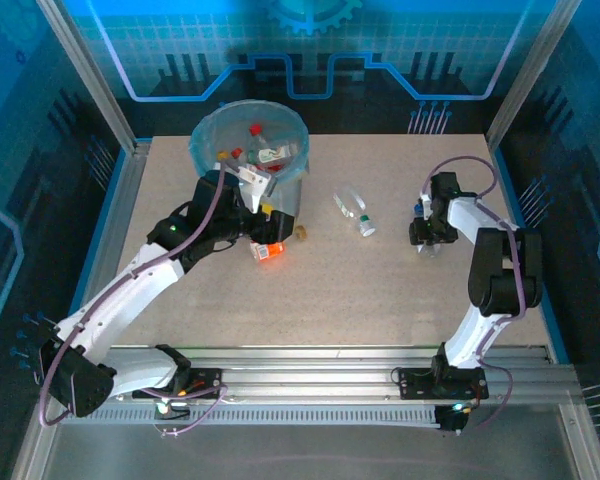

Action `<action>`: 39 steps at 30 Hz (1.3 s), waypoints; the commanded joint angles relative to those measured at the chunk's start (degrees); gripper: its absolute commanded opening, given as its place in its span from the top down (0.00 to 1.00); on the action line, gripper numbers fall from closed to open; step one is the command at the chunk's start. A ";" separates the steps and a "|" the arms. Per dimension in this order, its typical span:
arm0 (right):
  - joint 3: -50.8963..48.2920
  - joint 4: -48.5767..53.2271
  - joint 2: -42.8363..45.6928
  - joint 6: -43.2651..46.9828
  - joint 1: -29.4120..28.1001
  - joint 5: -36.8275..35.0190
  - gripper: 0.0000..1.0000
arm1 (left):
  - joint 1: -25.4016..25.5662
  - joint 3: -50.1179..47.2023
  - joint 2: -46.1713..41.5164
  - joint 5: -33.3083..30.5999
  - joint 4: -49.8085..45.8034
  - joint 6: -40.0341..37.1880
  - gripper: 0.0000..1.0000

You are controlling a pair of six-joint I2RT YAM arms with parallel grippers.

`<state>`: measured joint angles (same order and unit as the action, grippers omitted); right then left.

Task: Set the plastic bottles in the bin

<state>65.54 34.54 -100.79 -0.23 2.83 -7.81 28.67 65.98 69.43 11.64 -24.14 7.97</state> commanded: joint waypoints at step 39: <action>-15.86 -20.37 55.82 -11.28 -39.47 25.17 0.49 | 6.30 9.11 1.03 21.96 16.83 18.70 0.29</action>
<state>49.06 16.78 -45.32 -12.40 -35.33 18.04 34.02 74.78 71.18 31.18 -7.57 27.07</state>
